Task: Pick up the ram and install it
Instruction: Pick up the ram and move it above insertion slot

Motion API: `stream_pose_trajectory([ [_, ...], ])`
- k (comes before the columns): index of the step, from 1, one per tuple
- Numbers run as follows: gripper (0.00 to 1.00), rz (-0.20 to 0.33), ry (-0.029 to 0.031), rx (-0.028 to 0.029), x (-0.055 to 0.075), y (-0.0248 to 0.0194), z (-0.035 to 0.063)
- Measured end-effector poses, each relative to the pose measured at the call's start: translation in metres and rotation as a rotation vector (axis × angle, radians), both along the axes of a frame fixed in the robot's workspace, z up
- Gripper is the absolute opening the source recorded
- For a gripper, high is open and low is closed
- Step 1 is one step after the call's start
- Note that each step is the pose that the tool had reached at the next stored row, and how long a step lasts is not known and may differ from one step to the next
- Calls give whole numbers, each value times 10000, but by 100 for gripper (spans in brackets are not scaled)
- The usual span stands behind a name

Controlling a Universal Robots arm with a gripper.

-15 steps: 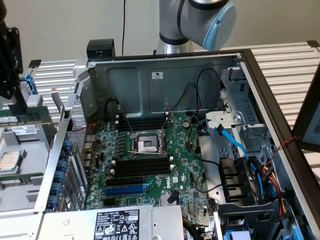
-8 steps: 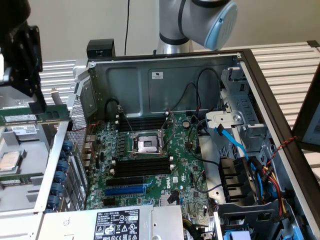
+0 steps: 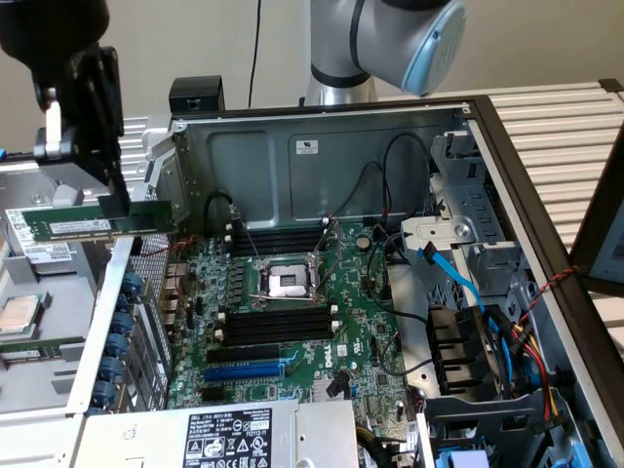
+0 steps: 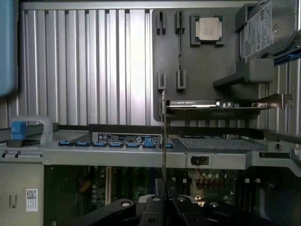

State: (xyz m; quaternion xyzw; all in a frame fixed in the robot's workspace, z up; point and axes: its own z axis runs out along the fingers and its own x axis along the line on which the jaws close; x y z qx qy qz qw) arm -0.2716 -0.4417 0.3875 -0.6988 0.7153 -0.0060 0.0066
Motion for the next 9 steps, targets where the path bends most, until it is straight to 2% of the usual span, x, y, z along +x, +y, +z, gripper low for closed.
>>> stream_pose_trajectory([
  [9, 12, 2, 0, 0, 410, 0, 0],
])
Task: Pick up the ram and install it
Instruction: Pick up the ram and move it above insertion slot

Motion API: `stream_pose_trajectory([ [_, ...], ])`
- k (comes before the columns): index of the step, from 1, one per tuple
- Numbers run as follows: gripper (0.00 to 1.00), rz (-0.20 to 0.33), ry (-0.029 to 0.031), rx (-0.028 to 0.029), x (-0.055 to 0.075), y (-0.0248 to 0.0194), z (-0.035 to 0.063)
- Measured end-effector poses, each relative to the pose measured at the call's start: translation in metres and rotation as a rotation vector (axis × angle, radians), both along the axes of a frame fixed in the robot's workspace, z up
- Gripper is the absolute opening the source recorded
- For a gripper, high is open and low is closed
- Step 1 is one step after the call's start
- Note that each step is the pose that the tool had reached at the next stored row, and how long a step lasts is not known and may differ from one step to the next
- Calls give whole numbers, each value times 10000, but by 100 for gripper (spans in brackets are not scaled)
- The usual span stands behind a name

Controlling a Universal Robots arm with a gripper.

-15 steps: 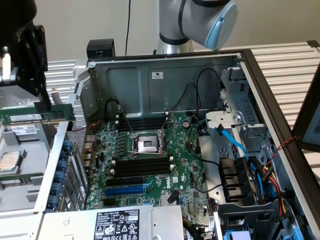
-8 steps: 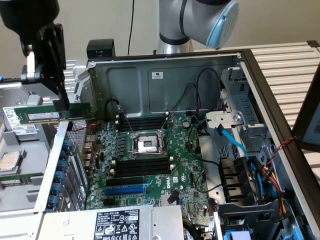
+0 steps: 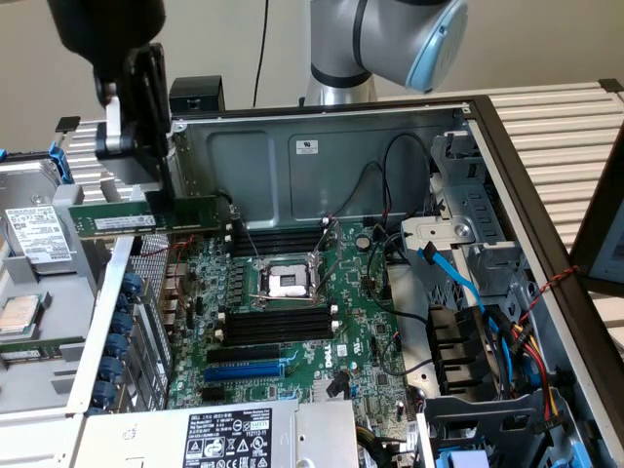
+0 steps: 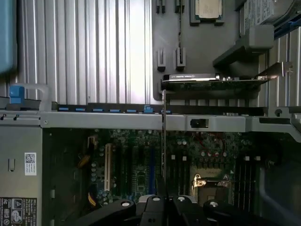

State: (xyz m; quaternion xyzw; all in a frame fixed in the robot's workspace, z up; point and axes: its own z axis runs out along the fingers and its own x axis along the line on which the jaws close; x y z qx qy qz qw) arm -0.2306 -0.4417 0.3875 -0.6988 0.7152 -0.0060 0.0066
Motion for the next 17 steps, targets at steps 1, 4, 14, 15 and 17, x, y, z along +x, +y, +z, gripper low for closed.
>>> stream_pose_trajectory([
  [1, 12, 2, 0, 0, 47, 0, 0],
  [4, 12, 2, 0, 0, 181, 0, 0],
  [14, 12, 7, 0, 0, 642, 0, -1],
  [15, 12, 6, 0, 0, 687, 0, -2],
  [17, 12, 6, -1, 1, 775, 0, -4],
])
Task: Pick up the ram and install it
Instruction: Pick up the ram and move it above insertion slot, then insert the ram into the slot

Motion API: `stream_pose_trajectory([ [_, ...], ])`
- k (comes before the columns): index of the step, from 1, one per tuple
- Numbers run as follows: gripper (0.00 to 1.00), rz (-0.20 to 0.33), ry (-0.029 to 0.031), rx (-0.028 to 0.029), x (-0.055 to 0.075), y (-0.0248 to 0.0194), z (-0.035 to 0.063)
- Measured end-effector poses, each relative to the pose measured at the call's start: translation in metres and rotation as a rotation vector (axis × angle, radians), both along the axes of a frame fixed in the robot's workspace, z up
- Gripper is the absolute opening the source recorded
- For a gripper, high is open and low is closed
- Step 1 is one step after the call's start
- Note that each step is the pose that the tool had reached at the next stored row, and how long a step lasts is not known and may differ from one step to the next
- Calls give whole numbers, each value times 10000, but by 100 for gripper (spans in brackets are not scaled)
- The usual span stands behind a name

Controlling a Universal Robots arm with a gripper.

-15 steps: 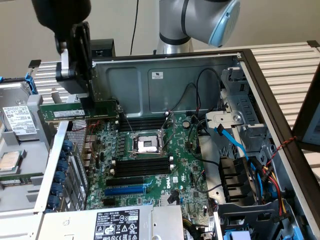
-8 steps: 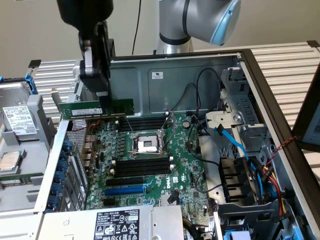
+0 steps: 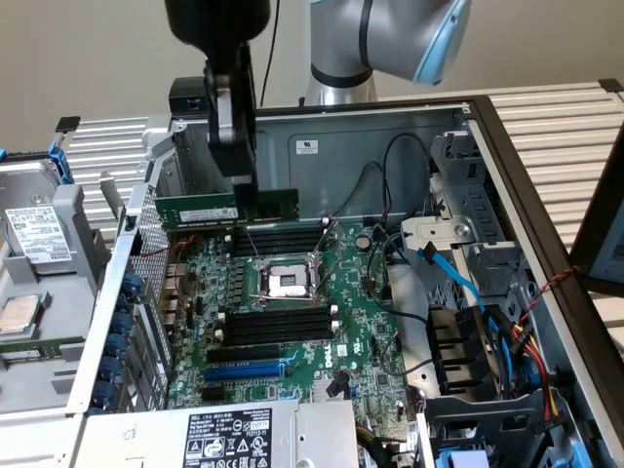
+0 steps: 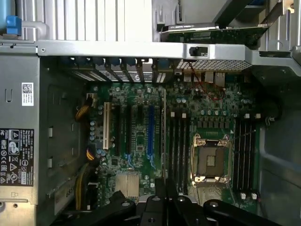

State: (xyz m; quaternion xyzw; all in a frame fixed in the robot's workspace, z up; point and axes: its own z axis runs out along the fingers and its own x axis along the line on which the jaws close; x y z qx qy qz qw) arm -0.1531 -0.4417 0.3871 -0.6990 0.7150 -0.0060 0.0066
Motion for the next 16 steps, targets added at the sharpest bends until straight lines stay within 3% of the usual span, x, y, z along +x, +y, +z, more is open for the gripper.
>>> stream_pose_trajectory([
  [6, 12, 3, 1, -2, 244, 0, -1],
  [12, 12, 2, 2, -1, 249, 0, -3],
  [16, 12, 3, 3, -2, 271, 6, -68],
])
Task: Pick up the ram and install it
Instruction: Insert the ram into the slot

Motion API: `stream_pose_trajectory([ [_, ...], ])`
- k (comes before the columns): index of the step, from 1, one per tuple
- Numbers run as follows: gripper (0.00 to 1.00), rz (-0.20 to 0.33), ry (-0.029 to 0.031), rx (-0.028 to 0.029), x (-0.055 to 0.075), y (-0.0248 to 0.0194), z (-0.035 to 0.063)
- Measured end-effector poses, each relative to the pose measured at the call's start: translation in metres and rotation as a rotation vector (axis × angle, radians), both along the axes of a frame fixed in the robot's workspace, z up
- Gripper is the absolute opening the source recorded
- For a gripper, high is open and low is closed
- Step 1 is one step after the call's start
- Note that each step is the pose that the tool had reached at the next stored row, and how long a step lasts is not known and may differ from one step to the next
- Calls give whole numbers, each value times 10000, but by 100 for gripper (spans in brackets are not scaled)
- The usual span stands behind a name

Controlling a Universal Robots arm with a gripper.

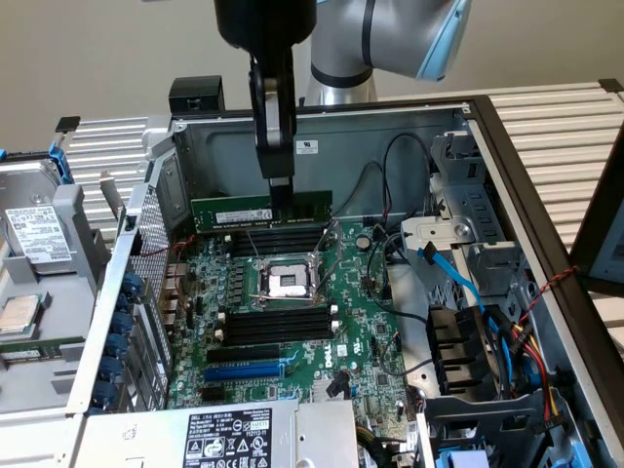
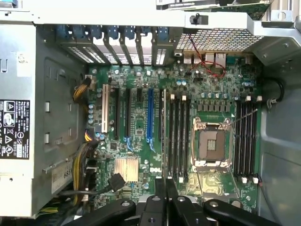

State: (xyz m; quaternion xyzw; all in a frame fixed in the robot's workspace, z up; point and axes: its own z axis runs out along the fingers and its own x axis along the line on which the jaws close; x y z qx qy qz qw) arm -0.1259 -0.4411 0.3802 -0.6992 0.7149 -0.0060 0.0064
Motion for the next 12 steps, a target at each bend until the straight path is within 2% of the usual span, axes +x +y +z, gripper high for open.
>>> stream_pose_trajectory([
  [12, 12, -212, 0, 3, 25, 45, -220],
])
